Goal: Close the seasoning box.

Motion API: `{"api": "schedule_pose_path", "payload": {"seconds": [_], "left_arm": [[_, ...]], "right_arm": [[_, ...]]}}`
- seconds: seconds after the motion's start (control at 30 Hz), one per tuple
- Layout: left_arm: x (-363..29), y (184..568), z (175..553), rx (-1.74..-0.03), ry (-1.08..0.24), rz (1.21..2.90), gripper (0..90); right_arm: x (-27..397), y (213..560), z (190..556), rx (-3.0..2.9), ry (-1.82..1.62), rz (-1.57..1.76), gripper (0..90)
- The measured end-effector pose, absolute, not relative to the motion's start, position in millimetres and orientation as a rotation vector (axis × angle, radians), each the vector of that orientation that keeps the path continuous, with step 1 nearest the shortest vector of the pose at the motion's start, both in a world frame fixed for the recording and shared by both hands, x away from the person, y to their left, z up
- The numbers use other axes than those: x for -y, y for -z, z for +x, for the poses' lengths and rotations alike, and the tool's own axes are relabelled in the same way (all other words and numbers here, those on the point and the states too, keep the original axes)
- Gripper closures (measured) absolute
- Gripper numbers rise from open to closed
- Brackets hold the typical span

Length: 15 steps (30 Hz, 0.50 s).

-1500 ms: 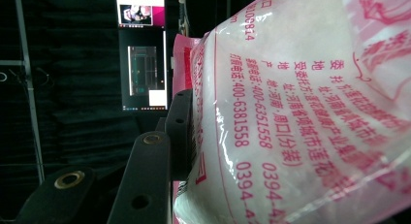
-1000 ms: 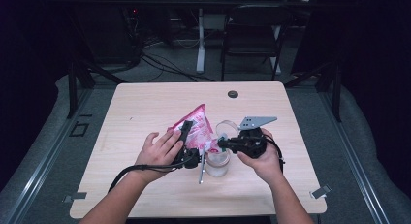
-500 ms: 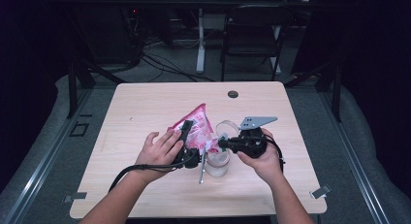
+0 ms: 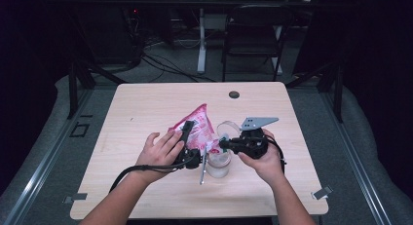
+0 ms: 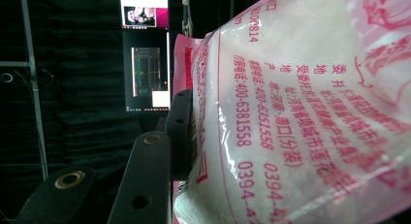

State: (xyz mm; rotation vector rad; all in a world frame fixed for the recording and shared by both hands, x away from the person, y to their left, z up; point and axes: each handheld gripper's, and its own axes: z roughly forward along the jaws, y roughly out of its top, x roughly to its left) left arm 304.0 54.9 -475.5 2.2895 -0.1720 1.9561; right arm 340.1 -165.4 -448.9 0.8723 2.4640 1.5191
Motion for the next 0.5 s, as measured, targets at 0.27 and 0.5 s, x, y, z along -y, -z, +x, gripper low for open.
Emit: {"api": "schedule_pose_path", "payload": {"seconds": [0.27, 0.5], "left_arm": [[-55.1, 475.3, 303.6, 0.162, -1.949, 2.294, 66.1], [-54.6, 474.8, 303.8, 0.171, -1.963, 2.283, 66.1]], "right_arm": [[165.3, 448.9, 340.1, -2.463, -1.521, 0.873, 89.9], [165.3, 449.2, 340.3, -2.464, -1.517, 0.873, 89.9]]}}
